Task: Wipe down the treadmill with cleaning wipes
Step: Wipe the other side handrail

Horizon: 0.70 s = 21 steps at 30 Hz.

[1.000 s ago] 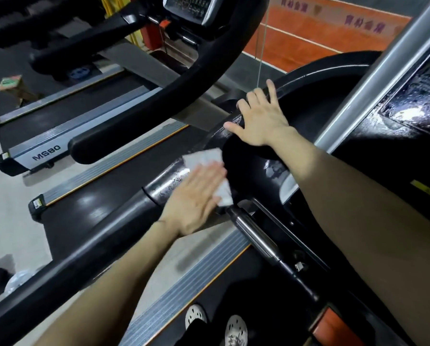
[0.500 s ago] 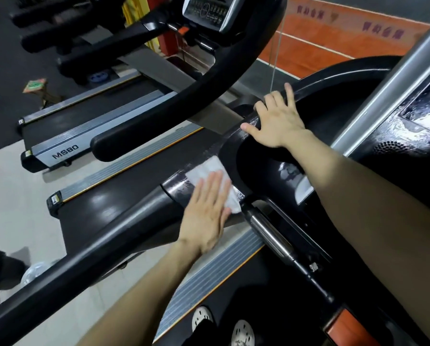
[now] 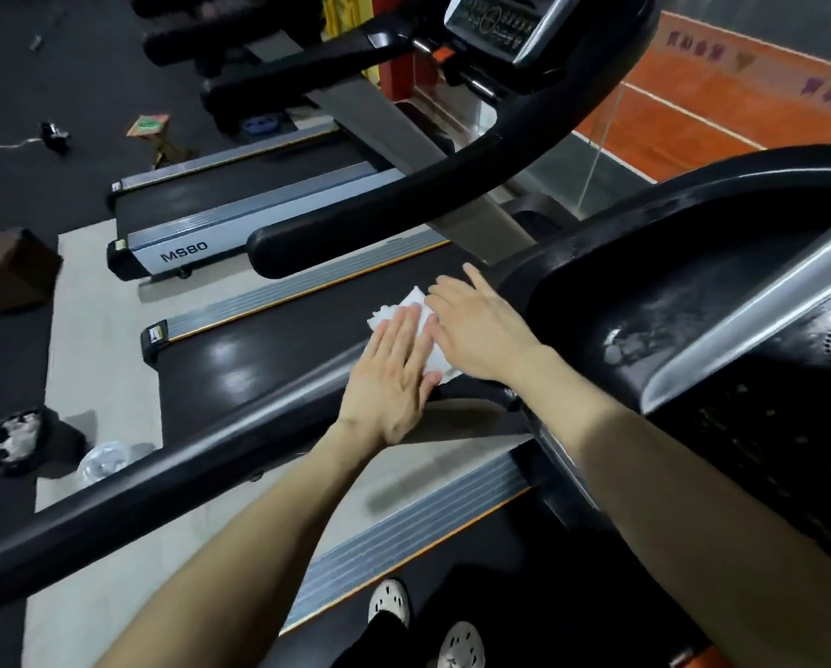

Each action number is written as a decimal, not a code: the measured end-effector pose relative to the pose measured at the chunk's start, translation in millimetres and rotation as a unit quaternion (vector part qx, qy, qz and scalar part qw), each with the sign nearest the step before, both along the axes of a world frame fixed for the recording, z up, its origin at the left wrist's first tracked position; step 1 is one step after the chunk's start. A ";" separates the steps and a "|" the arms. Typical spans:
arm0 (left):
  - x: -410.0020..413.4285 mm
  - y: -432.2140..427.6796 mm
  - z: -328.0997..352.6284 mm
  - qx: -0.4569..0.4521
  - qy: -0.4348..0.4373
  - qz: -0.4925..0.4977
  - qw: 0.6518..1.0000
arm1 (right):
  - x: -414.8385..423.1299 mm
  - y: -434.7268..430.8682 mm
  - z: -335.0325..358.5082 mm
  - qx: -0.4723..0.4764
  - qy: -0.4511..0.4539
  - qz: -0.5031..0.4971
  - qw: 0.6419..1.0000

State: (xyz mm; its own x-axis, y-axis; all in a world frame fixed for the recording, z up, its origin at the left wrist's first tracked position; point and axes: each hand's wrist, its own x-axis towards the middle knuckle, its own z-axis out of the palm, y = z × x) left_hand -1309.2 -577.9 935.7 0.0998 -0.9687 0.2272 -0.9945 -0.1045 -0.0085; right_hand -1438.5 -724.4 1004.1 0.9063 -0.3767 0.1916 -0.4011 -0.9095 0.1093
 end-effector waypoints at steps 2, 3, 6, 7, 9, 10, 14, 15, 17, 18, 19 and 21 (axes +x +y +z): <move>26.7 40.6 -11.4 0.011 0.017 0.057 0.998 | 9.8 15.5 -7.6 0.027 -0.010 0.026 0.999; 46.0 68.3 -18.5 0.017 0.025 0.093 0.995 | 14.6 23.8 -10.7 0.039 -0.015 0.043 0.998; 93.9 138.3 -24.2 0.047 0.030 0.154 0.986 | 30.0 50.0 -22.9 0.079 -0.035 0.081 0.993; 97.2 141.2 -22.4 0.063 0.029 0.157 0.985 | 34.2 58.7 -27.1 0.095 -0.037 0.088 0.991; 80.0 118.3 -16.0 0.058 0.035 0.146 0.987 | 37.9 74.7 -34.5 0.115 -0.040 0.086 0.989; 65.4 100.0 -13.6 0.052 0.040 0.136 0.989 | 37.3 80.3 -37.9 0.118 -0.048 0.077 0.989; 44.5 54.7 1.4 0.050 0.137 0.074 0.987 | 28.5 84.3 -38.7 0.111 -0.103 0.024 0.988; 52.9 58.6 4.9 0.043 0.174 0.058 0.982 | 27.8 84.2 -37.2 0.115 -0.116 0.018 0.986; 71.9 80.4 14.8 0.040 0.216 0.020 0.975 | 36.2 87.4 -30.8 0.113 -0.145 0.005 0.983; 82.6 93.8 17.0 0.038 0.216 0.003 0.976 | 47.5 91.2 -28.0 0.106 -0.156 0.007 0.982; 92.9 106.9 17.0 0.032 0.206 -0.002 0.978 | 62.6 97.3 -27.6 0.102 -0.159 0.020 0.982; 115.3 133.6 10.0 0.012 0.173 0.025 0.985 | 97.0 118.4 -34.7 0.105 -0.132 0.048 0.985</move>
